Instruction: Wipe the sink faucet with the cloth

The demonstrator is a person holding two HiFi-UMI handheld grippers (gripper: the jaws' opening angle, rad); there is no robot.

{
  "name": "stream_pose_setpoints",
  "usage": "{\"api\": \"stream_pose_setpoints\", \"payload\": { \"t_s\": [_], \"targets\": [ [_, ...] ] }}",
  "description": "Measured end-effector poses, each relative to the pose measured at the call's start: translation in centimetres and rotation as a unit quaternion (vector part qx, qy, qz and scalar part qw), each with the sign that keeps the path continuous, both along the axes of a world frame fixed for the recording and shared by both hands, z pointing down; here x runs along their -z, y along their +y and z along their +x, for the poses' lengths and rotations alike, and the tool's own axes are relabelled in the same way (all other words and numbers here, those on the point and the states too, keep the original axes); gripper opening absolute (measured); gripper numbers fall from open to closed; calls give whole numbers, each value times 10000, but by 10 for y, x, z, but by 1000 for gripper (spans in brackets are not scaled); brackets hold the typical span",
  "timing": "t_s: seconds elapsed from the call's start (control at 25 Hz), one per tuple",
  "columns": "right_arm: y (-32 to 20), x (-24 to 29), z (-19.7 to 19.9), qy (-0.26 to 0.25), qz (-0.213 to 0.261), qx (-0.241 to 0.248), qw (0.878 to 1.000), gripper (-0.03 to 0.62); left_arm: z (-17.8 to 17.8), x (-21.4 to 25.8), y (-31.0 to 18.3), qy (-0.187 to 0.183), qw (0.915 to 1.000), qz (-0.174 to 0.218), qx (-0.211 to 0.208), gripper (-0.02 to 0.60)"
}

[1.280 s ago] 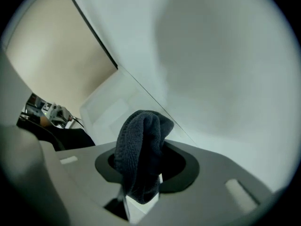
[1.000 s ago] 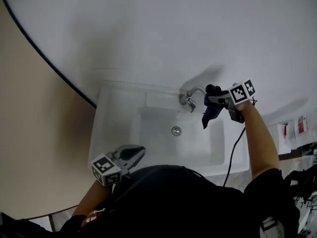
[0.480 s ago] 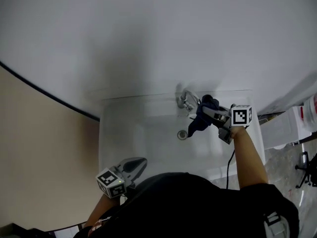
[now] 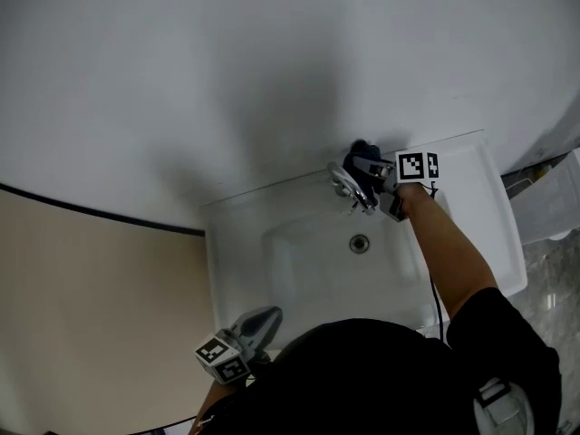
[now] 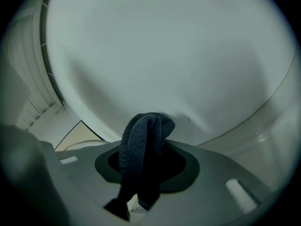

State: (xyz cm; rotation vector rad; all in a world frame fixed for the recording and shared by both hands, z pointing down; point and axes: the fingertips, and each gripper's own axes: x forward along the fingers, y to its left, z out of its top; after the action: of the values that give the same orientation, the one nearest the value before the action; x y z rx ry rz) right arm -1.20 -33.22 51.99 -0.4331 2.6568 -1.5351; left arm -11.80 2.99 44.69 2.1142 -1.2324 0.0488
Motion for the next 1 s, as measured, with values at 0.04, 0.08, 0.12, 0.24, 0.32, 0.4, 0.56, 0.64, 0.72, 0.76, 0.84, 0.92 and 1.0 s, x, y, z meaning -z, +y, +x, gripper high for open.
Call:
{"api": "stream_pose_setpoints", "payload": {
  "t_s": [0.04, 0.08, 0.12, 0.24, 0.32, 0.4, 0.56, 0.64, 0.72, 0.76, 0.84, 0.92, 1.0],
  "targets": [
    [-3, -6, -9, 43, -71, 28, 10000, 130, 1, -2, 1, -62, 10000, -22, -6, 1],
    [-5, -12, -17, 117, -113, 63, 9998, 130, 0, -2, 2, -111, 9999, -36, -2, 0],
    [-6, -18, -26, 240, -128, 109, 9996, 130, -2, -2, 2, -135, 9999, -57, 25, 1],
    [-6, -35, -49, 710, -111, 341, 9968, 130, -6, -2, 0, -149, 9996, -182, 139, 0],
    [-4, -35, -59, 731, -177, 618, 9952, 129, -7, -6, 1, -183, 9996, -199, 116, 0],
    [0, -22, -65, 277, -472, 906, 9944, 125, -5, -4, 0, -185, 9996, -181, 98, 0],
    [13, 10, -64, -732, -926, 1302, 9844, 121, -7, -5, 1, -227, 9996, -177, 16, 1],
    [17, 27, -59, -1101, -1005, 1465, 9779, 121, -10, -7, 2, -306, 9994, -188, -23, 0],
    [20, 49, -54, -1412, -925, 1647, 9718, 120, -10, -5, 1, -229, 9997, -113, -33, 0],
    [23, 62, -52, -1536, -822, 1757, 9689, 120, -8, -3, 0, -169, 9998, -91, -26, 0],
    [32, 87, -48, -1605, -470, 2013, 9651, 120, -5, -1, -1, -133, 9999, -77, -39, 2],
    [45, 107, -46, -1403, -4, 2270, 9637, 120, -5, 0, -2, -123, 9999, -53, -71, 0],
    [59, 120, -43, -1086, 433, 2463, 9621, 120, -10, 2, -4, -123, 9999, -59, -84, 0]
  ]
}}
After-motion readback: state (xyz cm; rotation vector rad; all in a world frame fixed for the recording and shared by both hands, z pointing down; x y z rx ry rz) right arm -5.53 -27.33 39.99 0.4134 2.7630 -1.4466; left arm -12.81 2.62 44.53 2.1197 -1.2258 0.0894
